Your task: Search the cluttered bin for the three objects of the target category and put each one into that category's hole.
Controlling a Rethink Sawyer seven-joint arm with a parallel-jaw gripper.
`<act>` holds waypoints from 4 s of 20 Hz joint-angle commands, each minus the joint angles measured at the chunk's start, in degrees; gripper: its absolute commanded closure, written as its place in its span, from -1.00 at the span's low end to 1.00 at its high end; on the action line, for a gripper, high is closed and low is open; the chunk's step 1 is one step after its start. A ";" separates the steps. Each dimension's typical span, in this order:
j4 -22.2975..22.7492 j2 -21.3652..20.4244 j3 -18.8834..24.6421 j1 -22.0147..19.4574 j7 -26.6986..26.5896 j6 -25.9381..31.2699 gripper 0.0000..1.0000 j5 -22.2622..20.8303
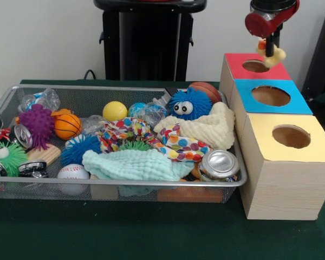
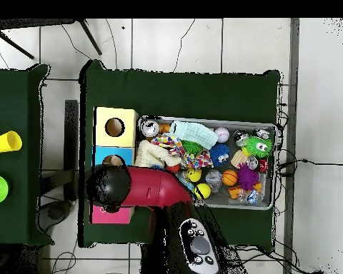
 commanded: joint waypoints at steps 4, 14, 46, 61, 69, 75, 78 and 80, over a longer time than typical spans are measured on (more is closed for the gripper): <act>0.92 6.65 -3.79 1.43 18.84 -5.75 1.00 1.07; -0.36 8.01 -8.00 1.58 17.46 -3.08 1.00 -1.82; 2.27 11.72 -4.86 3.80 19.21 4.98 1.00 2.78; 2.66 9.60 -6.07 5.12 20.40 11.94 1.00 4.32; 0.27 12.41 -6.98 6.02 18.37 2.79 1.00 2.06; -1.92 14.37 -10.73 8.25 20.45 -9.37 1.00 0.20; -2.62 14.56 -12.43 9.37 20.88 -11.87 1.00 0.46; -3.13 15.15 -13.02 9.93 20.91 -13.30 1.00 1.14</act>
